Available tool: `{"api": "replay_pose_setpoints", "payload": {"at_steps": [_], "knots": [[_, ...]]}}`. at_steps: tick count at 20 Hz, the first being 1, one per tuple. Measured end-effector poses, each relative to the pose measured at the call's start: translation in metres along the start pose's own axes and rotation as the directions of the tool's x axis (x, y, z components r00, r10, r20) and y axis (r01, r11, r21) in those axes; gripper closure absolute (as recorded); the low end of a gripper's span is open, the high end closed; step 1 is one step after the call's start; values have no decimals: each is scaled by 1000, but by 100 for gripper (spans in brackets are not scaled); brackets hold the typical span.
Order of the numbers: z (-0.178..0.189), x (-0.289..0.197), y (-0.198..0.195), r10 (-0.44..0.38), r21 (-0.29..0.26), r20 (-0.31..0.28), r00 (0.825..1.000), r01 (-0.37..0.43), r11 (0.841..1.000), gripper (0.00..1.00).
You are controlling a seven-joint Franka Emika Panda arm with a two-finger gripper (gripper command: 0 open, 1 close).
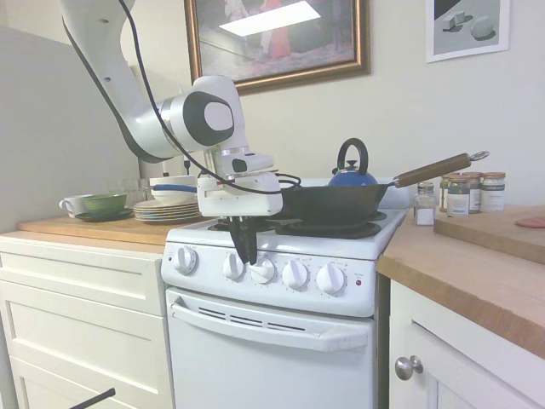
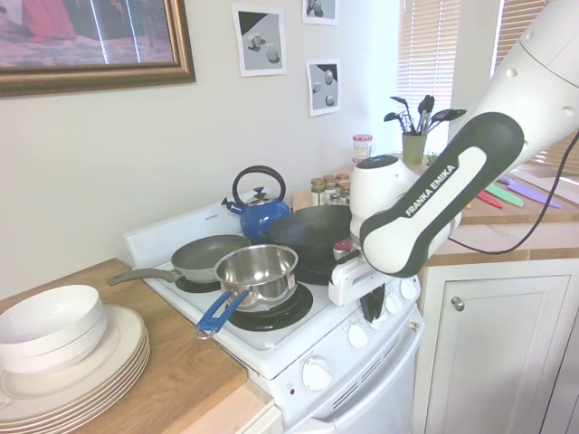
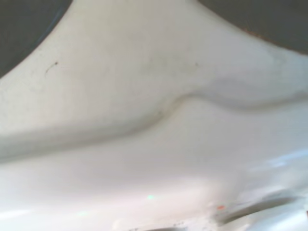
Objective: Turn on the stove on the top left
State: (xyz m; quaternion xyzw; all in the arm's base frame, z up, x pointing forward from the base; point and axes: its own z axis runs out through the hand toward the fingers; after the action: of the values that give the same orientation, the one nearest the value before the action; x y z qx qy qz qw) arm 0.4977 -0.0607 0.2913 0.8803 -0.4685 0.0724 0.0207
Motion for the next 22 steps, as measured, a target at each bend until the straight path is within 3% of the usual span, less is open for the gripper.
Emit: {"api": "replay_pose_setpoints", "payload": {"at_steps": [10,15,22], "knots": [[20,1,19,32,9,58,998,-33,999,100],[31,6,26,33,10,56,998,-34,999,100],[18,5,27,25,28,39,999,-26,999,100]]}}
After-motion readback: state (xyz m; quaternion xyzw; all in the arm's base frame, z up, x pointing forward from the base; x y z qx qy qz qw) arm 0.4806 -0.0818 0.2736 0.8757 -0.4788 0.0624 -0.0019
